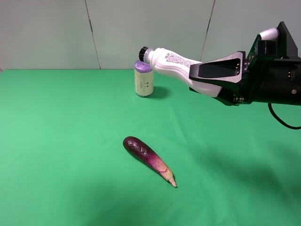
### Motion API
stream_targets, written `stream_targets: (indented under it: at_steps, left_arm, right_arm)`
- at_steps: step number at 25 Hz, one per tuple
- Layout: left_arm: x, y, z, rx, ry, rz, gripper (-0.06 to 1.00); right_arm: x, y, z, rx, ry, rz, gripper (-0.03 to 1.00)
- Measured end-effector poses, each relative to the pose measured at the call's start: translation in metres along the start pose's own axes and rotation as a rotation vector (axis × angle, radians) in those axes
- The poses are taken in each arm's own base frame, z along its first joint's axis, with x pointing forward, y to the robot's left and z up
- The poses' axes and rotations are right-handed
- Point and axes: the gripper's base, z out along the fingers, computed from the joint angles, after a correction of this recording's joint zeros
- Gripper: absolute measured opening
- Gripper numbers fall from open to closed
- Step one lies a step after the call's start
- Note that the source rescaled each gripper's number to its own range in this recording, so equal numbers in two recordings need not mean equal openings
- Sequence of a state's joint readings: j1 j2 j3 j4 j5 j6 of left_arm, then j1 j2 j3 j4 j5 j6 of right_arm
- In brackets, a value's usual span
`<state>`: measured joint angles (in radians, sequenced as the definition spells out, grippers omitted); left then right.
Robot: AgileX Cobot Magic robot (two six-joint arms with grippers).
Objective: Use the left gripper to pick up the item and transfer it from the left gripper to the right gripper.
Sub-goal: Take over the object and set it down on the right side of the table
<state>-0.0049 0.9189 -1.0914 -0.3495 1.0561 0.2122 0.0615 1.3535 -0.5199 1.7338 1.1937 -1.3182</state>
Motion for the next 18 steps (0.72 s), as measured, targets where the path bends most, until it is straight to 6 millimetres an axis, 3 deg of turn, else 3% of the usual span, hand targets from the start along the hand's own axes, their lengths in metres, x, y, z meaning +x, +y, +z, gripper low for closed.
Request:
stream_targets:
  at_steps: [18]
  left_arm:
    - [0.130,-0.012,-0.057,-0.204,-0.221,0.081,0.74]
  right_arm:
    - [0.000,0.000,0.000,0.000,0.000,0.000,0.02]
